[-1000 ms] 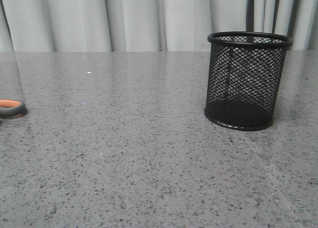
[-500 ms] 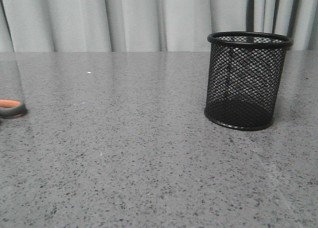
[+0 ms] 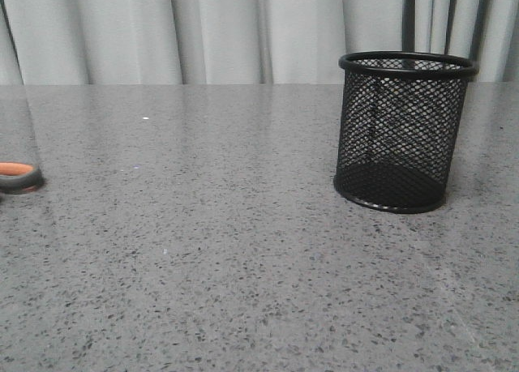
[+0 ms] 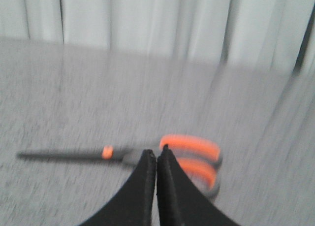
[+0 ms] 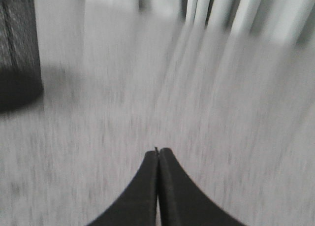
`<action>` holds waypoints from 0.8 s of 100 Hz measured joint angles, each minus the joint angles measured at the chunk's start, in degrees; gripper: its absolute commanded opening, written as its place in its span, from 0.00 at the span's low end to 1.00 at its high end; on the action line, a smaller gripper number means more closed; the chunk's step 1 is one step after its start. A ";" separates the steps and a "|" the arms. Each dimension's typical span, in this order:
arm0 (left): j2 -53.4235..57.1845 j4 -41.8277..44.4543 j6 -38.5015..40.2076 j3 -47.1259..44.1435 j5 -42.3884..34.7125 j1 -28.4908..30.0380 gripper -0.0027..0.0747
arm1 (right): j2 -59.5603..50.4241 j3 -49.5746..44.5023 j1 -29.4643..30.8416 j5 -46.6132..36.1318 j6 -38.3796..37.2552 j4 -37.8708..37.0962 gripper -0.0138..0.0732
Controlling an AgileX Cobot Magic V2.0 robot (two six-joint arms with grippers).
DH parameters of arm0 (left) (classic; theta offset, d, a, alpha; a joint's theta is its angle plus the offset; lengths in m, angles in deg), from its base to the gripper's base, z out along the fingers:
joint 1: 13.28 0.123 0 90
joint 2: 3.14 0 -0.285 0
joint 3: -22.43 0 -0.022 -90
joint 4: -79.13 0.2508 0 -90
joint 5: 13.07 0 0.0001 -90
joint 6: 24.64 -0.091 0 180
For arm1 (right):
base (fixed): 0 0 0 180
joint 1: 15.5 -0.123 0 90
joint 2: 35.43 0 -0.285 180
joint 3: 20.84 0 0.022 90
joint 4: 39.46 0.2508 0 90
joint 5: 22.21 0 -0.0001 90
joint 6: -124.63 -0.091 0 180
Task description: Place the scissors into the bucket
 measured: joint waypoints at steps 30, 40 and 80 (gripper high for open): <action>0.00 -27.91 0.00 0.00 -11.16 0.00 0.01 | 0.00 0.00 0.00 -27.07 -3.31 3.23 0.09; 0.00 -31.07 0.00 0.00 -11.41 0.00 0.01 | 0.00 0.00 0.00 -30.48 -11.77 13.84 0.09; -0.14 -19.69 0.00 6.60 -4.27 0.00 0.49 | 0.00 3.03 0.00 -18.57 -17.68 37.48 0.09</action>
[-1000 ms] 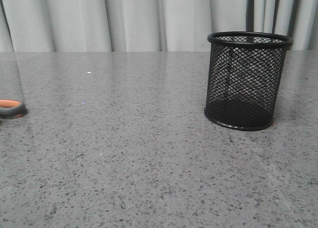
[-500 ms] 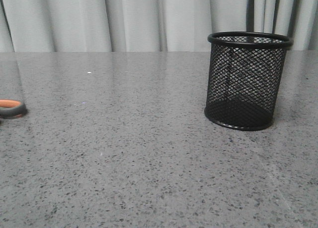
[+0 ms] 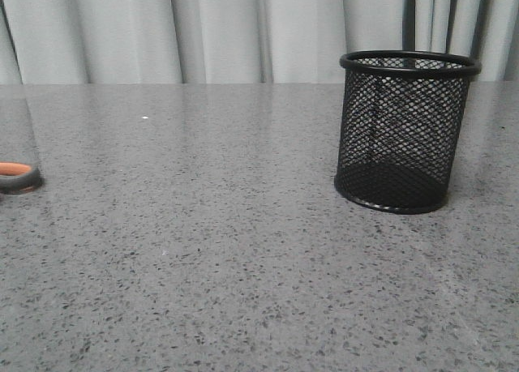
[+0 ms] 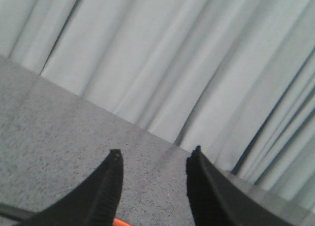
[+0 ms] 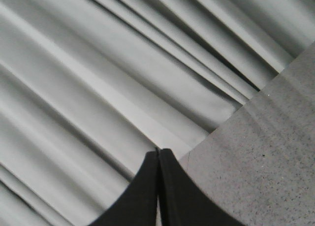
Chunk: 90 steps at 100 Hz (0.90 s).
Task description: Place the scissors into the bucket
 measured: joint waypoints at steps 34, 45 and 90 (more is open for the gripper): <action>-20.84 25.54 -0.40 23.64 31.79 0.00 0.52 | 4.75 13.70 0.00 24.25 0.00 -20.31 0.62; -29.82 31.57 -6.84 30.37 39.38 0.00 0.52 | 7.97 15.84 0.00 28.43 0.00 -20.80 0.64; -60.34 59.51 -39.10 41.75 61.43 -11.92 0.52 | 9.95 16.78 0.00 29.92 0.00 -20.88 0.64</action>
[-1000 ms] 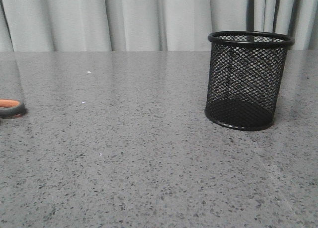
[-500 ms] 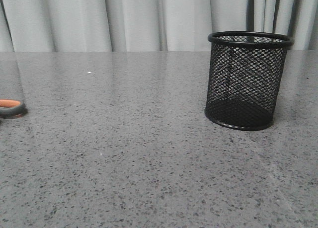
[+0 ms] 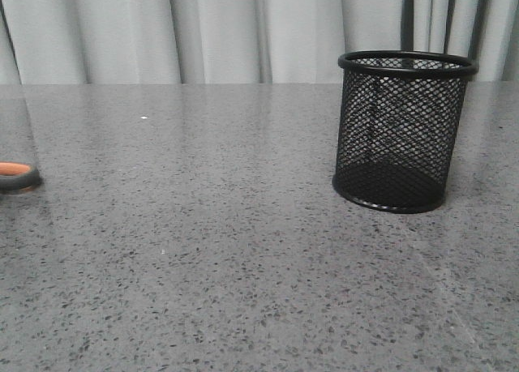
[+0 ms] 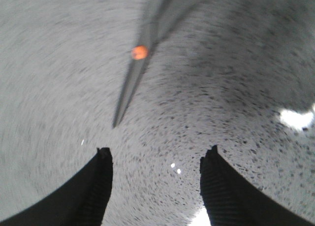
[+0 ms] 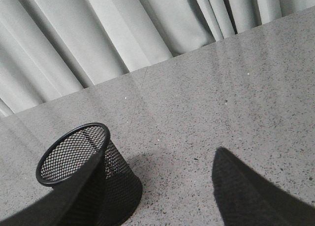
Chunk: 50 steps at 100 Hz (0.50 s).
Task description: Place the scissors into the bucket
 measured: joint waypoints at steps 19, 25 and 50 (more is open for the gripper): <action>-9.87 -3.47 -11.12 7.42 0.93 1.31 0.52 | 0.00 0.00 -1.36 0.12 -0.09 0.00 0.64; -12.94 -6.26 -13.58 10.81 0.72 3.17 0.52 | 0.00 0.00 -2.43 0.23 -0.09 0.00 0.64; -23.86 -20.57 -26.83 21.81 3.87 11.45 0.52 | 0.09 0.00 -5.29 0.56 2.22 -0.38 0.64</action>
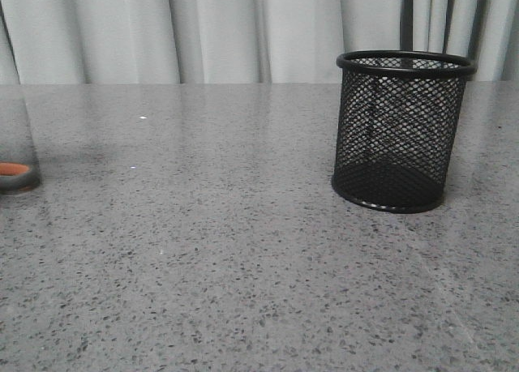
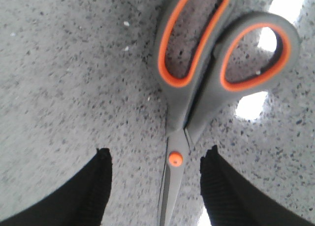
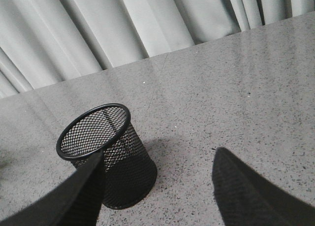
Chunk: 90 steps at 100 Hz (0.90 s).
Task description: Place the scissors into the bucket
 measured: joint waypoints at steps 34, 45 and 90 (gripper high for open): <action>-6.97 -6.38 -10.19 0.62 1.85 5.96 0.52 | 0.00 0.00 -0.13 0.00 0.52 -0.33 0.64; -8.21 -6.96 -11.11 0.62 1.85 6.62 0.52 | 0.00 0.00 -0.13 0.00 0.65 -0.57 0.64; -10.60 -11.20 -13.87 1.21 1.51 6.76 0.49 | 0.00 0.00 -0.13 0.08 0.65 -2.35 0.64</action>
